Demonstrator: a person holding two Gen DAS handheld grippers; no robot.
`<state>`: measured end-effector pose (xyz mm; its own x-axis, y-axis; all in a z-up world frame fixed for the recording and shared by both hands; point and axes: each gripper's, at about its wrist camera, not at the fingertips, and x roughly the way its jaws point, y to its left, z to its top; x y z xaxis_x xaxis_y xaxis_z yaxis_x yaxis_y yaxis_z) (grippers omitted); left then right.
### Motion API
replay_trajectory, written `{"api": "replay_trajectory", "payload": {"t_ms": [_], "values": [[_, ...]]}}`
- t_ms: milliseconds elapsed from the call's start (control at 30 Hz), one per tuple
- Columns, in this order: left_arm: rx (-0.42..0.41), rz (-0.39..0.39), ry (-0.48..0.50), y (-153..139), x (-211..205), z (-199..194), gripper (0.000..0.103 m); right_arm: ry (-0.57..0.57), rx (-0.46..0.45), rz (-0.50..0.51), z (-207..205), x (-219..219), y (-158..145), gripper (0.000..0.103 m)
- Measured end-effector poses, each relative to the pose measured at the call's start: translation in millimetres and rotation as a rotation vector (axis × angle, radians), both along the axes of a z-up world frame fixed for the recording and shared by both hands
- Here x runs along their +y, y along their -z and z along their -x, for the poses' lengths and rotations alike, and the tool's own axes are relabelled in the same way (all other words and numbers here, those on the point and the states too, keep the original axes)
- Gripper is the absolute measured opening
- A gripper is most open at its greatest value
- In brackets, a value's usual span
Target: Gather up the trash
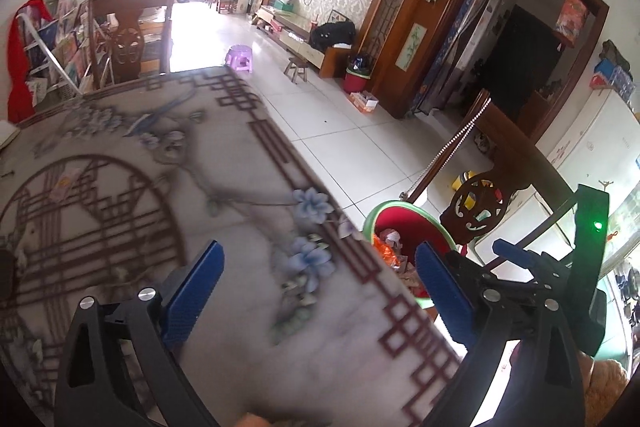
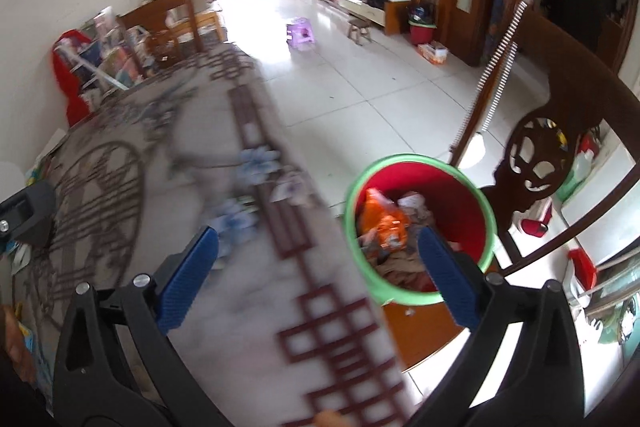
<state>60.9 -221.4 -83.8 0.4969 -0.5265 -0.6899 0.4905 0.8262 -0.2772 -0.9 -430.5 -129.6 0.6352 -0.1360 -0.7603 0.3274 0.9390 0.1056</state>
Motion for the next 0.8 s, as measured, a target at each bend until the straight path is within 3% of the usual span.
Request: {"api": "replay_trajectory", "payload": {"t_ms": [333,500,633,800], "values": [[-0.133,0.015,-0.087,-31.8,85.8,16.3,0.095,0.029,-0.321,0.048,32.1,83.7,-57.9,0.098],[-0.309,0.031,-0.172,-60.2,113.2,32.0,0.095,0.143,-0.518,0.118,56.6,101.1,-88.0,0.098],[-0.451,0.018,-0.232,-82.4,118.7,46.3,0.095,0.209,-0.558,0.152,60.6,108.7,-100.5,0.098],[-0.481,0.019,-0.317,-97.4,127.0,55.3,0.095,0.147,-0.476,0.204,54.4,122.2,-106.5,0.098]]}}
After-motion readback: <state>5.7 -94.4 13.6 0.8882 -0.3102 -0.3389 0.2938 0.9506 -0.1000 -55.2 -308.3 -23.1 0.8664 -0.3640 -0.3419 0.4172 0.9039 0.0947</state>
